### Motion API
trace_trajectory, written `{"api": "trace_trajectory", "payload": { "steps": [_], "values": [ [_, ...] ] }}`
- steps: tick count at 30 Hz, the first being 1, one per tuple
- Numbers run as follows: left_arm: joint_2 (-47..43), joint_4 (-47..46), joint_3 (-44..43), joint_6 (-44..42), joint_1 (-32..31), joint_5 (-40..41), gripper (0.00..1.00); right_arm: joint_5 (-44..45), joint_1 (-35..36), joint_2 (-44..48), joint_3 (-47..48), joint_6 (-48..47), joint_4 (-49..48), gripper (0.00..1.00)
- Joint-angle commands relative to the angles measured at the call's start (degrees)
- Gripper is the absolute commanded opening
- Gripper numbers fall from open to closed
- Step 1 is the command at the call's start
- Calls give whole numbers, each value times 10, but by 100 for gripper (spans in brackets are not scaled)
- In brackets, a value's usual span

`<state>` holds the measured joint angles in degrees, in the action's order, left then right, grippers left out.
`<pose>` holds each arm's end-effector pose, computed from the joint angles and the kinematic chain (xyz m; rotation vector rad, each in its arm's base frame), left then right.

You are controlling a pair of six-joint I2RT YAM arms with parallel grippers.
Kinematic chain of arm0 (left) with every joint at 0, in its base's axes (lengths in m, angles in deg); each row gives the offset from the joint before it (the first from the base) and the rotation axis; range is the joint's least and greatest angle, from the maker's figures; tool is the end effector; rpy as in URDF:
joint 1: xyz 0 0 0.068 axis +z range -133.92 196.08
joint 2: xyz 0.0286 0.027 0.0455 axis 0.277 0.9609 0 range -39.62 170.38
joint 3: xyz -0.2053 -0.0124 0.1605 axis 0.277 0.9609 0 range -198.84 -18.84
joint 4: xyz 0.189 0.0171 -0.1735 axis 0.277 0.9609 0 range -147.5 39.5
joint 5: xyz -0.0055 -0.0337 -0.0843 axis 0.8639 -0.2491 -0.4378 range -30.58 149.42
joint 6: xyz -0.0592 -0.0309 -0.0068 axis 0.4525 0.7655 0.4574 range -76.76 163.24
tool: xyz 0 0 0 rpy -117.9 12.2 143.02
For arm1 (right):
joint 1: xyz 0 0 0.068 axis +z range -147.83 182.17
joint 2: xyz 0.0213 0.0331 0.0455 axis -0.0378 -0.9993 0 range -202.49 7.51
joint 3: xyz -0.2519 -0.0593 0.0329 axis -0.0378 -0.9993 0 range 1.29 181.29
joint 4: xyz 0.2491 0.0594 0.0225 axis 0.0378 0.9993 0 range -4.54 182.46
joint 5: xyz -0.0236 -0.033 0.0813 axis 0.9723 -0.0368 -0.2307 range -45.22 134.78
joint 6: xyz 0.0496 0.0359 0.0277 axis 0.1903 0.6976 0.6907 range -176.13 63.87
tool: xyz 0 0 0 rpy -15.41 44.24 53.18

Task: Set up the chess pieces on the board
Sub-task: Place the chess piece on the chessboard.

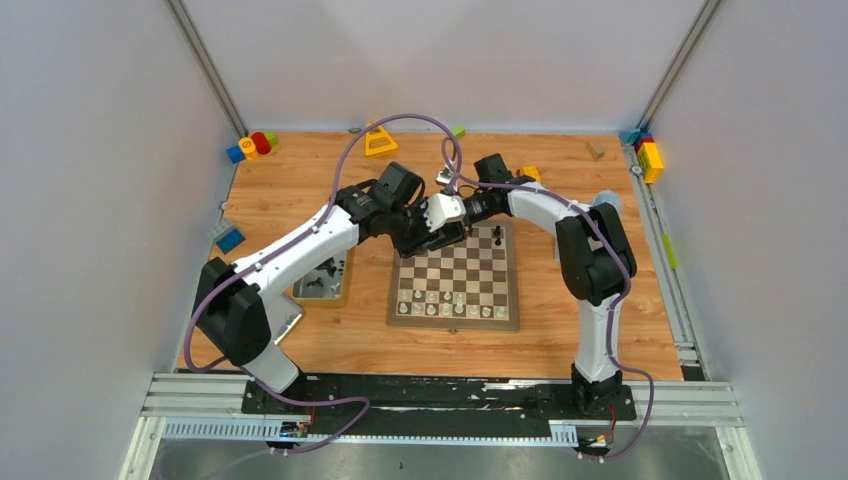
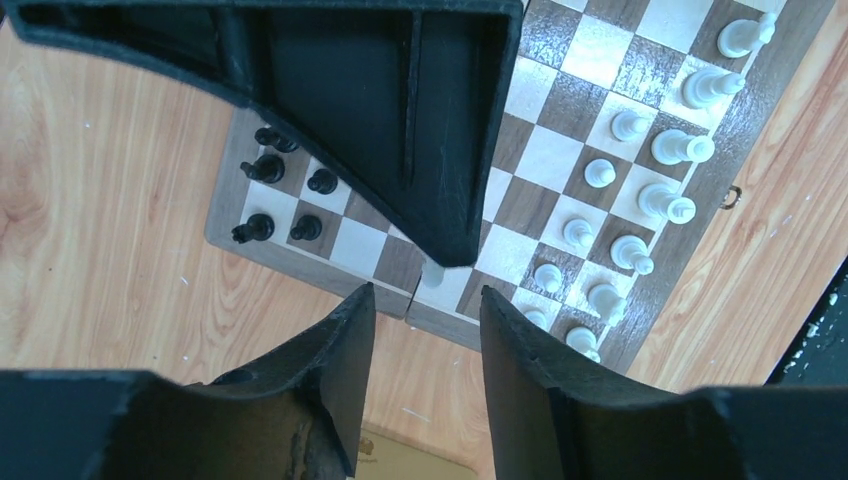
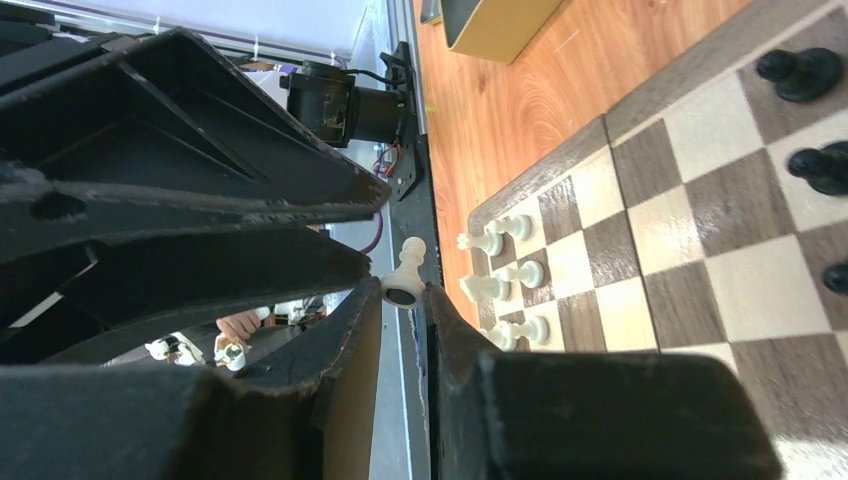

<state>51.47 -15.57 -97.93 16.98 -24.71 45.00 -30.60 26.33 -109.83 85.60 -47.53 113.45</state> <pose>0.2537 -0.2365 0.2721 1.4769 2.0412 -0.4195 0.3548 0.2161 0.1797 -0.7907 2.2865 1.9312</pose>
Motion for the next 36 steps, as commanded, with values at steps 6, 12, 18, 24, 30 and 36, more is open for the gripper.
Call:
{"api": "trace_trajectory", "payload": {
  "steps": [6,12,18,24,30,36],
  "values": [
    [-38,-30,-19,42,49,-51,71,5,-45,63,-29,-38,-10,7],
    [-44,-65,-28,109,144,-159,71,-1,-70,96,-31,-34,-11,7],
    [-10,-92,-65,184,198,-332,70,-11,-82,127,5,-13,-9,7],
    [9,-193,-54,261,201,-459,66,-19,-88,130,44,10,-10,7],
    [53,-289,-60,387,201,-527,56,-41,-94,122,61,25,-11,7],
    [84,-453,-24,541,201,-567,49,-59,-94,118,73,39,-18,7]
  ]
}}
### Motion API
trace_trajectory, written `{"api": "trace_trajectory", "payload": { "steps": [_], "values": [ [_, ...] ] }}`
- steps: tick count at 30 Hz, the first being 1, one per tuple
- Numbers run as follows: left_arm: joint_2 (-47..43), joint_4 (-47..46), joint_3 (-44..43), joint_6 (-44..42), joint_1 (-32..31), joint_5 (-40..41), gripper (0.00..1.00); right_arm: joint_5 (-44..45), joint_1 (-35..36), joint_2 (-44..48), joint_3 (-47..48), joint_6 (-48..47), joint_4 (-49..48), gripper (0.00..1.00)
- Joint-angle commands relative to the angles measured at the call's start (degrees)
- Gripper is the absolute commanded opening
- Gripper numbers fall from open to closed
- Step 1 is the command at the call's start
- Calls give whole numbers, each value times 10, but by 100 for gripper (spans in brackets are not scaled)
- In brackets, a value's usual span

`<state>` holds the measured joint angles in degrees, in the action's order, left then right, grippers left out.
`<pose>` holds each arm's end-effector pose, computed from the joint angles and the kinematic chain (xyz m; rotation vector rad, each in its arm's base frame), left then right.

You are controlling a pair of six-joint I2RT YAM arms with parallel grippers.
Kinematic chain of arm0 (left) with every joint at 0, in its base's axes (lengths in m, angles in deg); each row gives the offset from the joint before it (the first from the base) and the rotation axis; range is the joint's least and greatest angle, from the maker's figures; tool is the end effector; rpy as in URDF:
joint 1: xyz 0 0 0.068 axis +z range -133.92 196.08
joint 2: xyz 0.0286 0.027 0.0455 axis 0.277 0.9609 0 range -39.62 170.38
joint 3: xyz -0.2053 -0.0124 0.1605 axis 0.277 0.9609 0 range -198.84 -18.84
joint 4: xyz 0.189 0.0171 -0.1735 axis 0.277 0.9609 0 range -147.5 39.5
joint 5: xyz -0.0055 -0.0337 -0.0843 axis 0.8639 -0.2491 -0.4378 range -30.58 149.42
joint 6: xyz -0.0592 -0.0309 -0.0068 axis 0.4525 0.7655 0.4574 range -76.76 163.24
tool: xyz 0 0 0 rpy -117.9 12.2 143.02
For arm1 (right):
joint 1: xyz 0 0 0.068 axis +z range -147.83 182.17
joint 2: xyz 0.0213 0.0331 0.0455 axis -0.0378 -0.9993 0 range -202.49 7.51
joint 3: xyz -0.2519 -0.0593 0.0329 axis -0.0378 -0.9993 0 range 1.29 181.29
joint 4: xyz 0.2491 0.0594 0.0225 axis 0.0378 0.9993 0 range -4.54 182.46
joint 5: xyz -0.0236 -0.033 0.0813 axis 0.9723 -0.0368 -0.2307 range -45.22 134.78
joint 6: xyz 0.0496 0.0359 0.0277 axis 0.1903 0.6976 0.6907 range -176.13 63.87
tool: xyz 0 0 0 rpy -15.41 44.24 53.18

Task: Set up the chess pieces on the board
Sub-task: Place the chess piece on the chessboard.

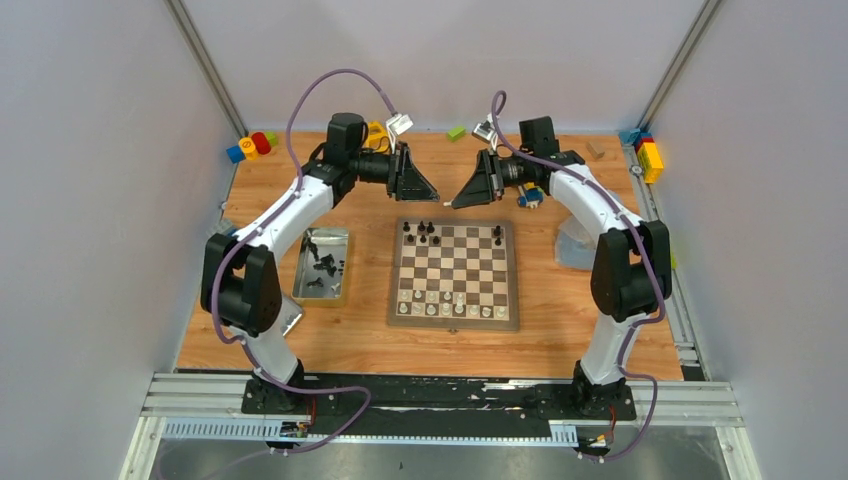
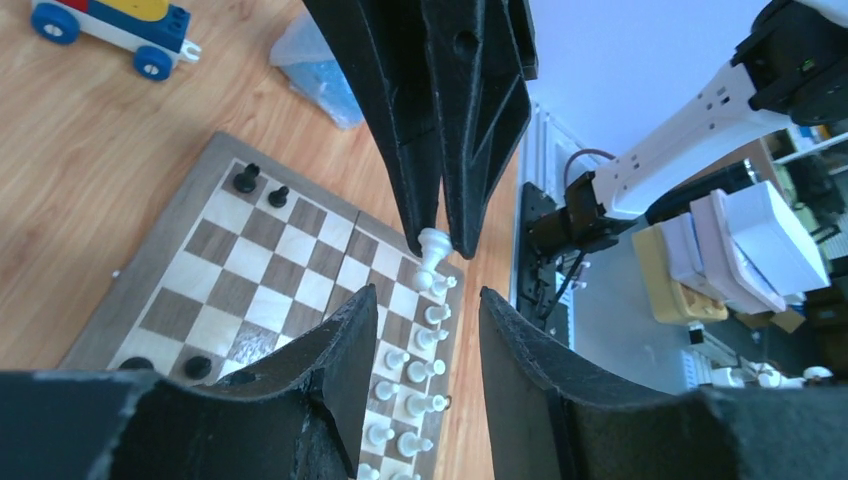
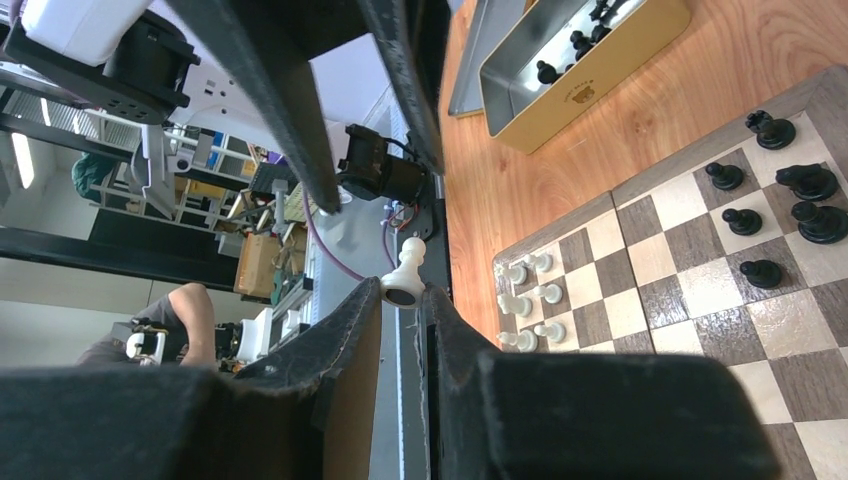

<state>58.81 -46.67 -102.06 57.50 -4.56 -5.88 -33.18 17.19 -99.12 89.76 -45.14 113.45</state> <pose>0.3490 -0.1835 0.3150 0.8681 1.8617 -1.5228 0.3709 0.1538 0.2753 -0.7468 2.0452 1.8195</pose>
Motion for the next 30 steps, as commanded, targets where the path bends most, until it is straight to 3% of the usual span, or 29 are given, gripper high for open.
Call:
{"api": "trace_trajectory", "payload": {
  "steps": [1,14,30],
  "values": [
    [14,-175,24,164,-1,-61,49,-36,-3,10,32,18,-20,7],
    [54,-324,58,302,-15,-87,45,-43,-10,5,29,33,-38,7],
    [64,-333,58,316,-27,-92,37,-45,-13,-2,19,42,-51,7]
  ]
}}
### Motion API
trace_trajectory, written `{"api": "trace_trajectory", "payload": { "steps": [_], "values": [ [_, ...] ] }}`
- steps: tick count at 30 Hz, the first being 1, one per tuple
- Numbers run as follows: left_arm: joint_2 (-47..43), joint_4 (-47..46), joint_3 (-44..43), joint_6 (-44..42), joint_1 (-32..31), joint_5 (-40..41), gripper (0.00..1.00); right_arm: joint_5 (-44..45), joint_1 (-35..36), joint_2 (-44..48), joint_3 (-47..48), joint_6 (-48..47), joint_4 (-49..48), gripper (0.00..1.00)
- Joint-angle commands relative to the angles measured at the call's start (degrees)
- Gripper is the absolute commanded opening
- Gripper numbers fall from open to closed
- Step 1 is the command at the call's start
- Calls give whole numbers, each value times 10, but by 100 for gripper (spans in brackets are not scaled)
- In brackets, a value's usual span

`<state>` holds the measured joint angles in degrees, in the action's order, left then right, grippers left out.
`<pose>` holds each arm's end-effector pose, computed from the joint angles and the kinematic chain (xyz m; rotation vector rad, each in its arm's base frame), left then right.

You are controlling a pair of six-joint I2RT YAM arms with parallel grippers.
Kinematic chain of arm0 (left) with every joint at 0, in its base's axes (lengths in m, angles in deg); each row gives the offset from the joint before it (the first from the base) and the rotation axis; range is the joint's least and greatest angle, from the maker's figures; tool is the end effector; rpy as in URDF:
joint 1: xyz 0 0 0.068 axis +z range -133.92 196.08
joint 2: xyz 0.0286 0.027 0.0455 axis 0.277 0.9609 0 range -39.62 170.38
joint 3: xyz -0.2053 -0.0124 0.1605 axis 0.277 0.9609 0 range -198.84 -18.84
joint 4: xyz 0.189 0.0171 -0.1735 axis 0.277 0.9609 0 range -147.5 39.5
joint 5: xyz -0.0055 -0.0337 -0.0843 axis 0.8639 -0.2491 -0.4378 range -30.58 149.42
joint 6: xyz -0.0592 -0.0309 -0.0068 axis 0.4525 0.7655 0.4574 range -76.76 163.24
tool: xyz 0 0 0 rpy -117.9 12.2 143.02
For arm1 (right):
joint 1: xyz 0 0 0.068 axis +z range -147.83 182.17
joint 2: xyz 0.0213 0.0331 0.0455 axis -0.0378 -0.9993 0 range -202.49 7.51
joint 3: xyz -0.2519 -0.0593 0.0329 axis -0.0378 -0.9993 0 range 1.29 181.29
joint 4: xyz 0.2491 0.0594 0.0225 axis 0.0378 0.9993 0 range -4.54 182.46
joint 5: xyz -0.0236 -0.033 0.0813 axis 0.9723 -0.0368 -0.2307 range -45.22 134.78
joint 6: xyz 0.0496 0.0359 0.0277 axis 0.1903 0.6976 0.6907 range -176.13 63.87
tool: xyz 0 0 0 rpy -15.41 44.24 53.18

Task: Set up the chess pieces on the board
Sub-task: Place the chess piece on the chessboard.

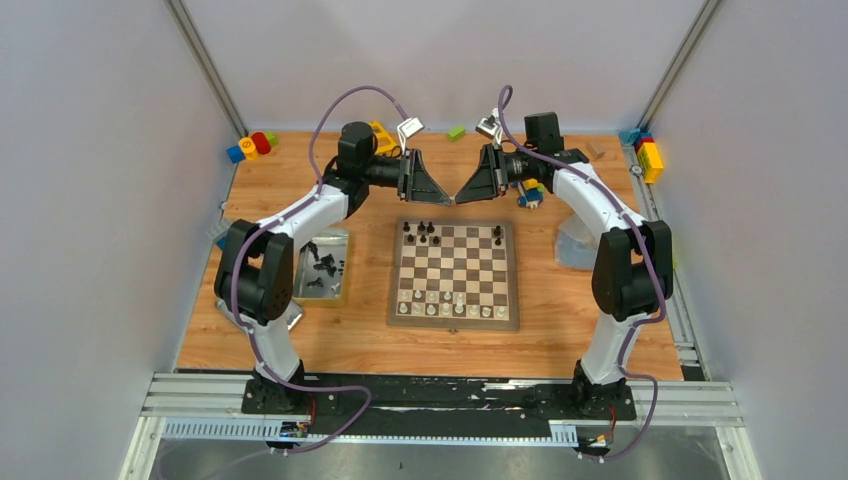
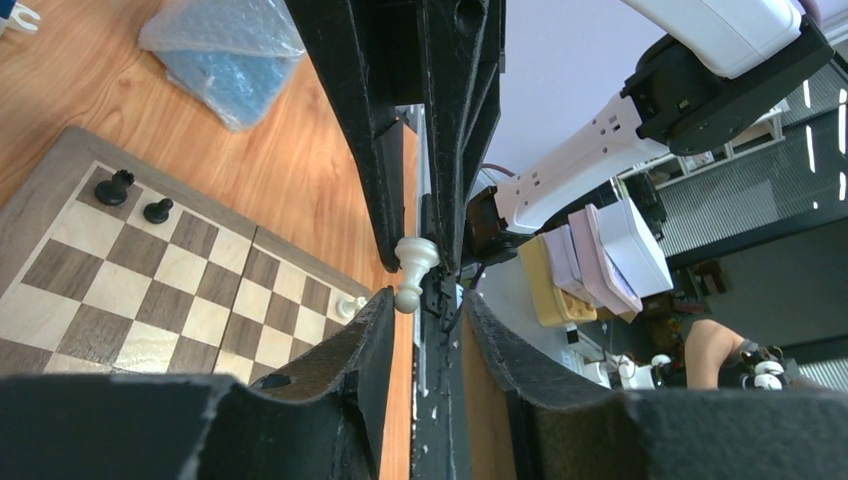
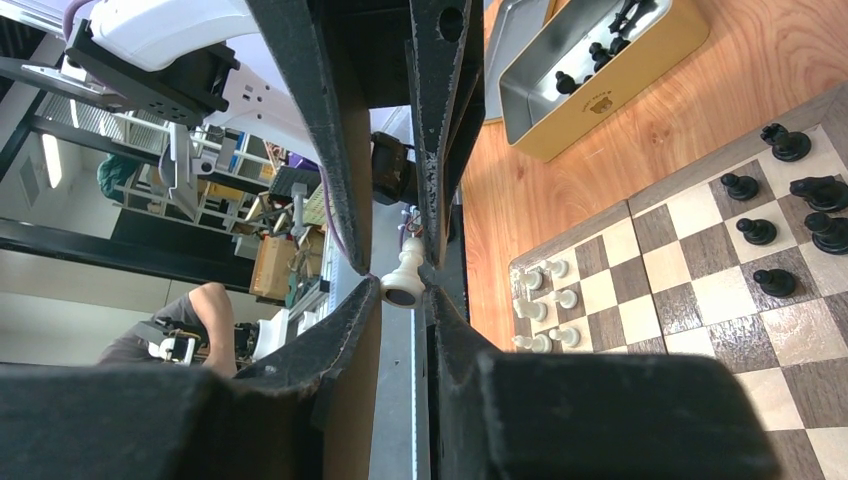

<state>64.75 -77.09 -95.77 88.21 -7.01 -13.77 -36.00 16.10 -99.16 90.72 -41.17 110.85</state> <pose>0.3590 -0.2088 0.2876 0.7600 1.8835 -1.8809 0.3757 0.1478 0.2847 -0.7307 2.0126 1.8719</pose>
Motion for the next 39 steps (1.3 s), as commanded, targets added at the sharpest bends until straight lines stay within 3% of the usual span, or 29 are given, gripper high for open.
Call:
{"api": "trace_trajectory", "payload": {
  "steps": [1,6,19,29,35,39],
  "values": [
    [5,-29,-6,9,-3,-14,36,-17,-2,0,9,2,-26,7],
    [11,-42,-7,19,-3,-17,31,-17,-1,1,0,2,-29,7],
    [20,-62,-8,34,-3,-19,29,-22,-1,0,-17,6,-39,7],
    [23,-66,-6,34,-3,-25,14,-20,-1,0,-23,6,-42,8],
    [13,-24,-5,-11,-4,-26,0,-11,-4,7,-29,-3,-41,21],
    [-8,110,-18,-132,-4,-9,0,-5,-20,19,-31,-12,-39,44]
  ]
}}
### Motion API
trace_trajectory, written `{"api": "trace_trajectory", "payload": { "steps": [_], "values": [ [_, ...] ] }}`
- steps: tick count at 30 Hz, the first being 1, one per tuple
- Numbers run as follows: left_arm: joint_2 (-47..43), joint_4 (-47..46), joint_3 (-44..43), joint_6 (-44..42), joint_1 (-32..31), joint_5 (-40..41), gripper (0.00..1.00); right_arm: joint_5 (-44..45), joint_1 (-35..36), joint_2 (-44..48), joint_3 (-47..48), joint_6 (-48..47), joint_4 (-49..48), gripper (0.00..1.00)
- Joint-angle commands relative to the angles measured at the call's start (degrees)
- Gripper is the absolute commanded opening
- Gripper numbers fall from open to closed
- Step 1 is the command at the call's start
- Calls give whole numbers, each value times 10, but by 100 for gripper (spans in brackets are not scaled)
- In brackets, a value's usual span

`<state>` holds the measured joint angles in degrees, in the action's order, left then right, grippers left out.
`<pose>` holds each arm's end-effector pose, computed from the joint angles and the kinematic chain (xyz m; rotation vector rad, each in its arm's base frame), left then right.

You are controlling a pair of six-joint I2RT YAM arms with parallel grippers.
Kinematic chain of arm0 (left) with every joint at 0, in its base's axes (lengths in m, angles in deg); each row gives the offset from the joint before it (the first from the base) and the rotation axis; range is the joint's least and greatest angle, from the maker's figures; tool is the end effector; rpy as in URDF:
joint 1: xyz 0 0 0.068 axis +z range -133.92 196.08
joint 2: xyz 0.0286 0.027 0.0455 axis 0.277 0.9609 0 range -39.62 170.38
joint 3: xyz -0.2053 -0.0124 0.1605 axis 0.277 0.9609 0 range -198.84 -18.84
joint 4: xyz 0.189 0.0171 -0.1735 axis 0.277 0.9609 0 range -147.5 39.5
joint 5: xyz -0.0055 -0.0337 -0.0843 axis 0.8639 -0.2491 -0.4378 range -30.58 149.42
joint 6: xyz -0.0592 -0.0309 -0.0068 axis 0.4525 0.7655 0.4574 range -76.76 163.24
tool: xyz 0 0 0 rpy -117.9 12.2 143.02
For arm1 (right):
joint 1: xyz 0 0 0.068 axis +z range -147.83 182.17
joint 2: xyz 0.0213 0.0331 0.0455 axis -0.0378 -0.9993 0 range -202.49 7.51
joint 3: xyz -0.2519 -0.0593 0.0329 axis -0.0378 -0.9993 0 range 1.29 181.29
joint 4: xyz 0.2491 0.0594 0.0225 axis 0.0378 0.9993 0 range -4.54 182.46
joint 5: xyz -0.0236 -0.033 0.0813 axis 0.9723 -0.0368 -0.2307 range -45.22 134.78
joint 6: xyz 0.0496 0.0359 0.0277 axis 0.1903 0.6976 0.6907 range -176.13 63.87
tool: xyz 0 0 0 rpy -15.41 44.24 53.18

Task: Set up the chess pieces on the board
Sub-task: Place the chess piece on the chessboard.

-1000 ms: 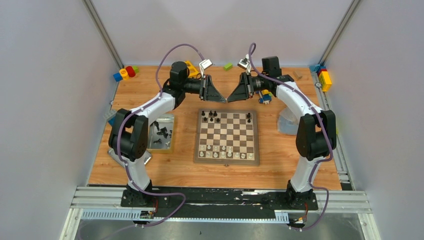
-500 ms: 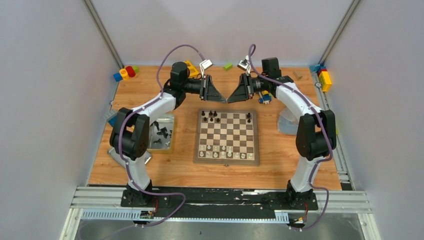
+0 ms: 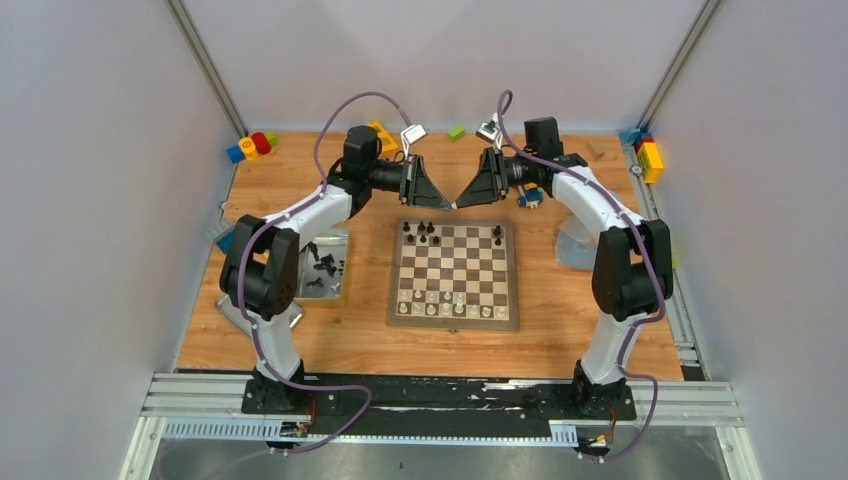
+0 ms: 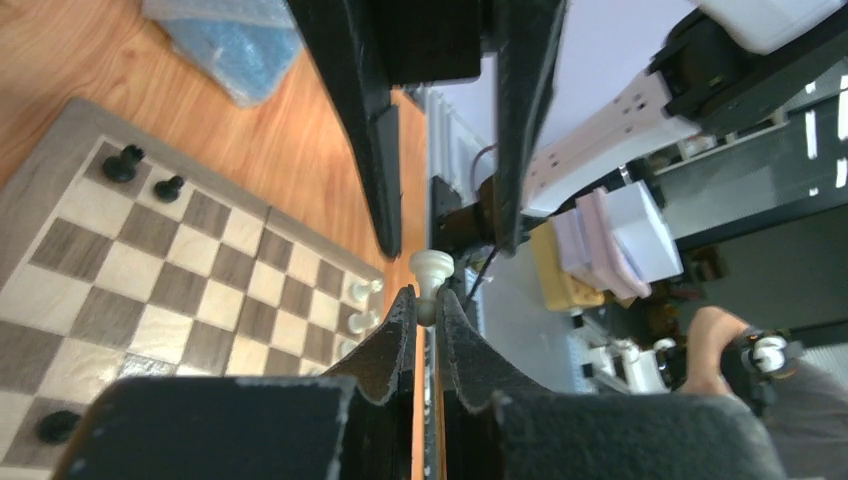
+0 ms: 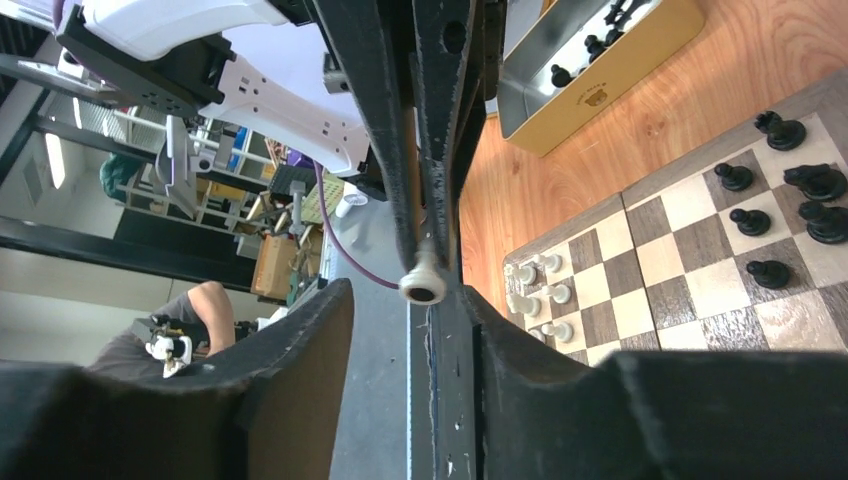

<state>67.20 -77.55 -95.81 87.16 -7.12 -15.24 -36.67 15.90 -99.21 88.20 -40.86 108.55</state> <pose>0.3640 -0.2122 0.2718 0.7809 1.8992 -1.9023 0.3749 0.1462 0.2737 -0.7249 2.0134 1.8882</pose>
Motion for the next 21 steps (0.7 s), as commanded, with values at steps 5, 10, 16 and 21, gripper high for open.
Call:
{"api": "trace_trajectory", "payload": {
  "steps": [5,10,16,21],
  "values": [
    [-53,454,-87,-418,-28,94,0,15,-77,44,-18,-35,-9,48],
    [-71,583,-107,-555,-86,253,0,22,-148,76,-42,-71,14,53],
    [-48,660,-150,-624,-188,404,0,37,-206,137,-90,-138,43,57],
    [18,739,-234,-658,-251,516,0,42,-239,198,-130,-185,54,63]
  ]
}}
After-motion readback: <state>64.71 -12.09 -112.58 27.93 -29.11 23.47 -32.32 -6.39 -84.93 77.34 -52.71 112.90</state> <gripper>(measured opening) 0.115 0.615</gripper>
